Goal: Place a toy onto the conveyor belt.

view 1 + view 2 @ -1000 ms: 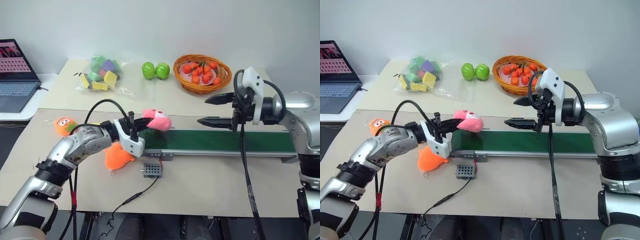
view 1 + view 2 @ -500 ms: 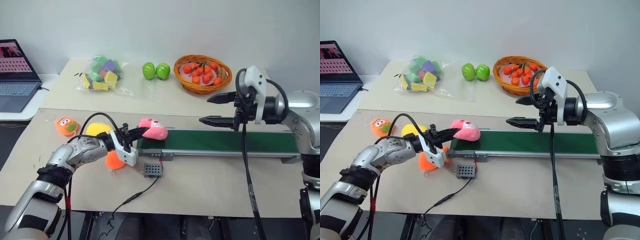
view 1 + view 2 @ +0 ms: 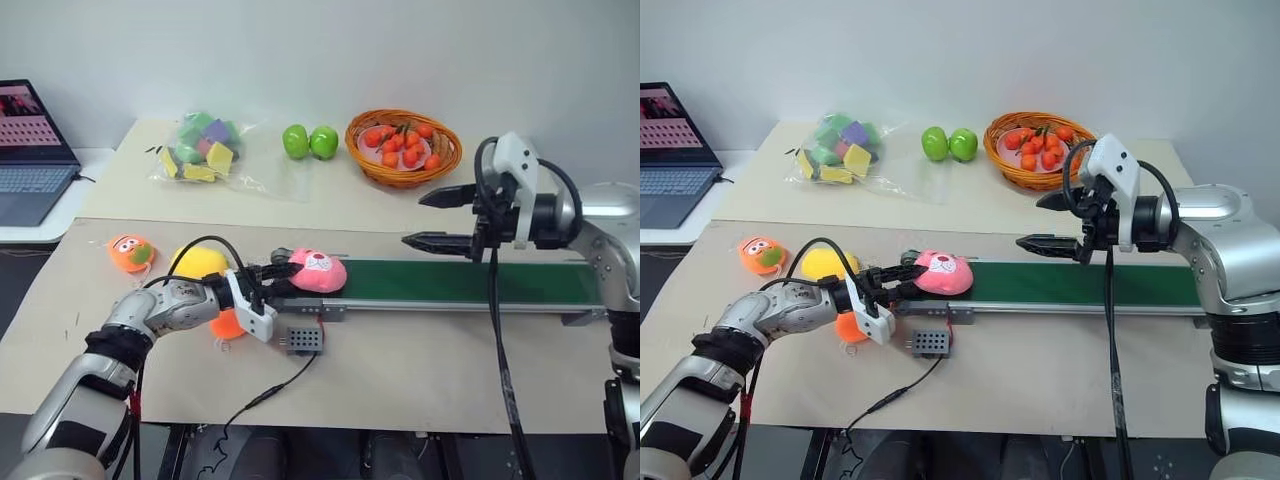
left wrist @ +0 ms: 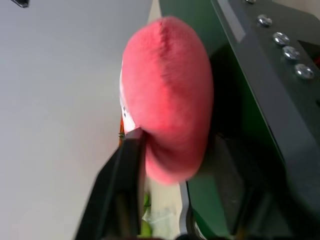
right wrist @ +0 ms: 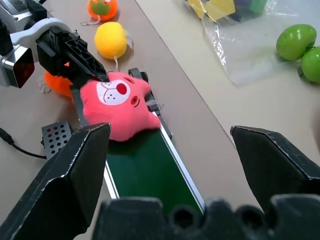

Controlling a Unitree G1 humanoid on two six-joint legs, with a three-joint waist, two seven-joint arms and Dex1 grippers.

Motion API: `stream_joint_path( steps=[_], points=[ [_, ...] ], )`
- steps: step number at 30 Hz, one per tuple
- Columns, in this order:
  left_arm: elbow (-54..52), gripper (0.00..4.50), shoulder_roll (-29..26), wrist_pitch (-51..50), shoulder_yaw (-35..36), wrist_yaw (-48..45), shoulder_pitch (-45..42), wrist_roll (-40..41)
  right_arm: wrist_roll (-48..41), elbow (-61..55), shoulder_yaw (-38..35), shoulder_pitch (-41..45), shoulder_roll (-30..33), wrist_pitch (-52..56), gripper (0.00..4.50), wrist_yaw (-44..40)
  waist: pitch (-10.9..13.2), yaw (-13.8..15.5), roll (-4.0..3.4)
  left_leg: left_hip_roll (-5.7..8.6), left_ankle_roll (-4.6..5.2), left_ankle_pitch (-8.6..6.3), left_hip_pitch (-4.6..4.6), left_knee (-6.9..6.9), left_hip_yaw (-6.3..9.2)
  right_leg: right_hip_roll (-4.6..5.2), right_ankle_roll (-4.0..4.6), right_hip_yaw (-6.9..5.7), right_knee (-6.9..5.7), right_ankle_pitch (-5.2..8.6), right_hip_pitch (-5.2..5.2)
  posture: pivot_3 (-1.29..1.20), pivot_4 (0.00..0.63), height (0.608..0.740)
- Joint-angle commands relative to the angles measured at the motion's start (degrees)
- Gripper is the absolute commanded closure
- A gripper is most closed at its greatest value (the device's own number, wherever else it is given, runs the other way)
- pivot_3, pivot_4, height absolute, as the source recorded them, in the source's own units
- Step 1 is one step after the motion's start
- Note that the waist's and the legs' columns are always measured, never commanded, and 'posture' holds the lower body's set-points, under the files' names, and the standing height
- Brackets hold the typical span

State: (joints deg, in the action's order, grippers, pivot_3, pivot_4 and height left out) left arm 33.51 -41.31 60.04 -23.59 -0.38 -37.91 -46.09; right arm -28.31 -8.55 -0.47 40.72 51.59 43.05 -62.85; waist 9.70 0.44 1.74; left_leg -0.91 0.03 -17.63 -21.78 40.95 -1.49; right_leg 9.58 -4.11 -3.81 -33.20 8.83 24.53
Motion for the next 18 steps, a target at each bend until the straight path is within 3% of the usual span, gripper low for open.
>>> stream_joint_path(
  steps=[1,4,8,13,16,18],
  points=[
    [-0.7,0.98,-1.9,0.1,2.1,-1.3,-2.4,2.9,0.3,-1.9,-1.4,-0.6,2.6,-0.3,0.00,-0.6,0.0,0.0,0.00,0.00,0.00,0.00,0.00,0.00,0.00,0.00,0.00,0.00,0.00,0.00,0.00,0.00,0.150,0.738],
    [-3.0,0.05,-3.3,-0.7,4.0,-4.2,-3.7,7.5,0.4,-2.2,-1.4,-1.1,3.9,-0.2,0.00,-1.0,0.0,0.0,0.00,-0.01,0.01,0.00,-0.03,0.00,0.00,0.00,0.00,0.00,0.01,0.00,0.02,0.00,0.150,0.738],
    [-5.8,0.05,-3.8,-6.9,6.3,-15.4,-3.7,23.4,1.0,-2.3,-0.9,-1.6,5.9,-0.6,0.00,-2.1,0.0,0.0,0.00,-0.02,0.01,0.00,-0.06,0.02,0.00,0.01,0.00,0.00,0.00,0.00,0.05,0.00,0.150,0.738],
    [-18.4,0.05,-1.7,-48.9,11.6,-45.4,0.7,61.7,5.1,-0.9,0.9,-2.6,9.4,-3.5,0.00,-3.4,0.0,-0.3,-0.01,-0.04,0.01,-0.01,-0.09,0.12,0.01,0.02,-0.02,0.00,-0.06,0.01,0.05,0.00,0.150,0.738],
    [-26.6,0.05,-3.2,-71.3,15.9,-50.9,0.6,75.6,8.2,0.0,2.2,-3.4,11.7,-5.7,0.00,-4.1,0.0,-0.9,-0.02,-0.04,0.04,-0.02,-0.12,0.13,0.04,0.01,-0.06,0.02,-0.06,0.04,0.06,0.00,0.150,0.738],
    [-31.8,0.05,-5.9,-81.3,16.5,-55.0,0.8,80.6,9.1,0.4,2.0,-3.5,12.9,-6.4,0.00,-4.5,0.0,-1.1,-0.02,-0.03,0.04,-0.02,-0.18,0.16,0.08,0.01,-0.06,0.02,-0.07,0.04,0.11,0.00,0.150,0.738]
  ],
)
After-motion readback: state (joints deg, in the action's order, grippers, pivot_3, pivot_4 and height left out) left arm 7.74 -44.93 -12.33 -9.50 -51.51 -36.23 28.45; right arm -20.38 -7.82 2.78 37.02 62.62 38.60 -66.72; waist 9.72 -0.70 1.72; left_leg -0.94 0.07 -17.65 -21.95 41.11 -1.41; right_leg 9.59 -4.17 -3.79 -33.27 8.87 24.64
